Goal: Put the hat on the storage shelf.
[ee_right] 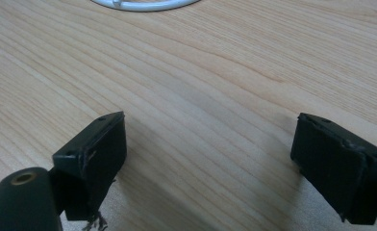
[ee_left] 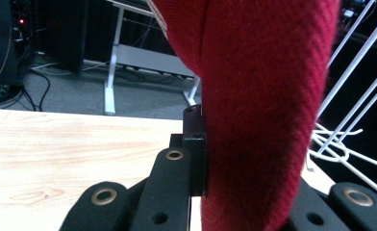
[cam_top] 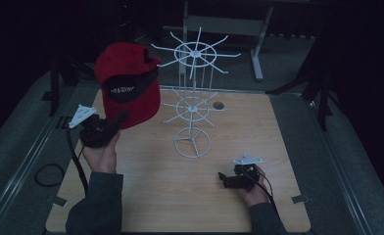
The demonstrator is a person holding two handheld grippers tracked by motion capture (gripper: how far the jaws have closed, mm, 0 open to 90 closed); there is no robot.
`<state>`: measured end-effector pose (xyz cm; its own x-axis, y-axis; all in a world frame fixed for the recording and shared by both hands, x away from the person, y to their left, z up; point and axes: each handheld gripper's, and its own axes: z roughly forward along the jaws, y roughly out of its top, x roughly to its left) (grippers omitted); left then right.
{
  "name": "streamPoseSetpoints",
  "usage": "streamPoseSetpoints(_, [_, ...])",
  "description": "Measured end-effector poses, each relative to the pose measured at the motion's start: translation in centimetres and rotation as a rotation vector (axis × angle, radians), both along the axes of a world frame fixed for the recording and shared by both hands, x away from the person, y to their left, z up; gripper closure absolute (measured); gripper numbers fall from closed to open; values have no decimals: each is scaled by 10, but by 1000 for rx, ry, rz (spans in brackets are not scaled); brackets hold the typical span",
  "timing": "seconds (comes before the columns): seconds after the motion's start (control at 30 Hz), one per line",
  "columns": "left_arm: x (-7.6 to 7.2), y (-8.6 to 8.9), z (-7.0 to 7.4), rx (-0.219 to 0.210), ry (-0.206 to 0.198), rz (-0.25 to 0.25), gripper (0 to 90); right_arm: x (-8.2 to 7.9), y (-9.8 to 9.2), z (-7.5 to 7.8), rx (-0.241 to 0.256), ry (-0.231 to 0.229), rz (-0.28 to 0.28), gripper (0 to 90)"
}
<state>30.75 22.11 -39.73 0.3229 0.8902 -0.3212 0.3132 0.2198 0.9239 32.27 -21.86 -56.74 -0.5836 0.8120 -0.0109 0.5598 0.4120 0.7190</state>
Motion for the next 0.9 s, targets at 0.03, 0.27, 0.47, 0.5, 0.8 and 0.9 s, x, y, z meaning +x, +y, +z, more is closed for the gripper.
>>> streamPoseSetpoints(0.03, [0, 0, 1, 2, -1, -1, 849, 0, 0, 0, 0, 1, 0, 121])
streamPoseSetpoints(0.27, [3, 0, 3, -20, -6, -2, 849, 0, 0, 0, 0, 1, 0, 121])
streamPoseSetpoints(0.47, [5, 1, 6, -29, -16, 4, 849, 0, 0, 0, 0, 0, 0, 121])
streamPoseSetpoints(0.5, [5, 1, 7, -29, -16, 5, 849, 0, 0, 0, 0, 1, 0, 121])
streamPoseSetpoints(0.8, [6, 4, 14, -42, -31, 12, 849, 0, 0, 0, 0, 1, -1, 121])
streamPoseSetpoints(0.9, [6, 4, 16, -46, -33, 13, 849, 0, 0, 0, 0, 0, 0, 121])
